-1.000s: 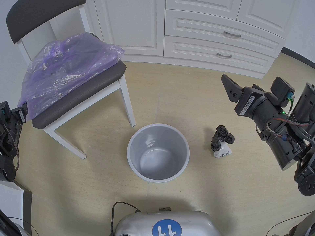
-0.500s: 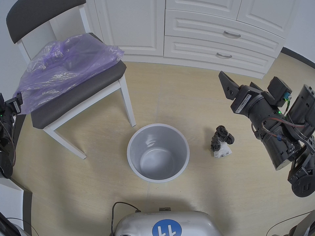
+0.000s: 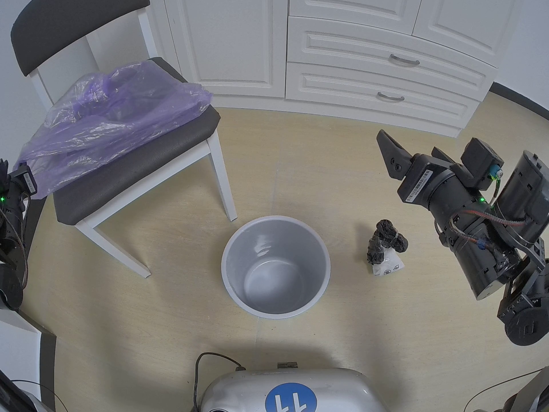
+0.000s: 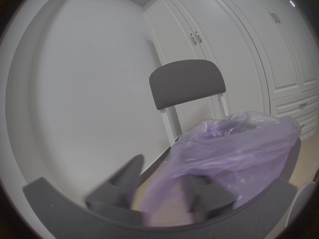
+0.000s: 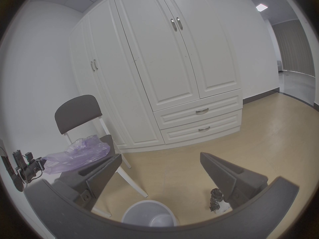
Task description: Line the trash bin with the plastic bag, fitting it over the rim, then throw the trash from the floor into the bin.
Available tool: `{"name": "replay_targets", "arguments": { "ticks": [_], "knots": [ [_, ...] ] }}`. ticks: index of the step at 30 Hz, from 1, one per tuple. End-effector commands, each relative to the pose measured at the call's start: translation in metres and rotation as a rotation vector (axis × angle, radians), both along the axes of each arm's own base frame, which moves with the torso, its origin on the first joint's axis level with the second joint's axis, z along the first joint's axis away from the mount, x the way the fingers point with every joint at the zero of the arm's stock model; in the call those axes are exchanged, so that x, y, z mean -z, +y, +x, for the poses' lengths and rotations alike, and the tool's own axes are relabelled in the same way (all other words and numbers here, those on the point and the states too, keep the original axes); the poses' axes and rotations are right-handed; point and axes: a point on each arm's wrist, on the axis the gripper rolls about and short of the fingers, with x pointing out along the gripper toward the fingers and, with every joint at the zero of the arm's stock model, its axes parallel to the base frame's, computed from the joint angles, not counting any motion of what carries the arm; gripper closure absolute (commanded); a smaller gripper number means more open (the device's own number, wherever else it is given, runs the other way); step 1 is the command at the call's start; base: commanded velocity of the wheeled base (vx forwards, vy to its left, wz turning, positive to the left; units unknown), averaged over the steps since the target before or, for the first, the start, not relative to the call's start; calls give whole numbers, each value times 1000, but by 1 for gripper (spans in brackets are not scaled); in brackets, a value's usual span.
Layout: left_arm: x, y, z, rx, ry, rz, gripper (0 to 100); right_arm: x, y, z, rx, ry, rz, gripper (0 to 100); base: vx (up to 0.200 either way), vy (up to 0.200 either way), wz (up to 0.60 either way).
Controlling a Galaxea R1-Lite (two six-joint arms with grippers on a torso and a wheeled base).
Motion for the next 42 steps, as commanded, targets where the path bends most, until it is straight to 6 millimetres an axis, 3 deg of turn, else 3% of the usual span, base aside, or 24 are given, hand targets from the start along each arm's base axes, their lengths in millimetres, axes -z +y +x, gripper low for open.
{"name": "replay_targets", "arguments": {
  "ticks": [1,19,32,37,42],
  "knots": [
    [0,-1,0,2,2,-1,100,1,0,0,1,1,-2,0,0,0,0],
    [2,-2,-1,9,10,5,100,5,6,-2,-18,13,-12,0,0,0,0],
    [12,-33,-12,190,44,15,100,13,12,-16,-60,26,-59,0,0,0,0],
    [11,-59,-26,322,45,31,100,15,12,-20,-53,-17,-81,0,0,0,0],
    [7,-67,-25,393,46,78,100,18,14,-23,-48,-43,-120,0,0,0,0]
  ]
}}
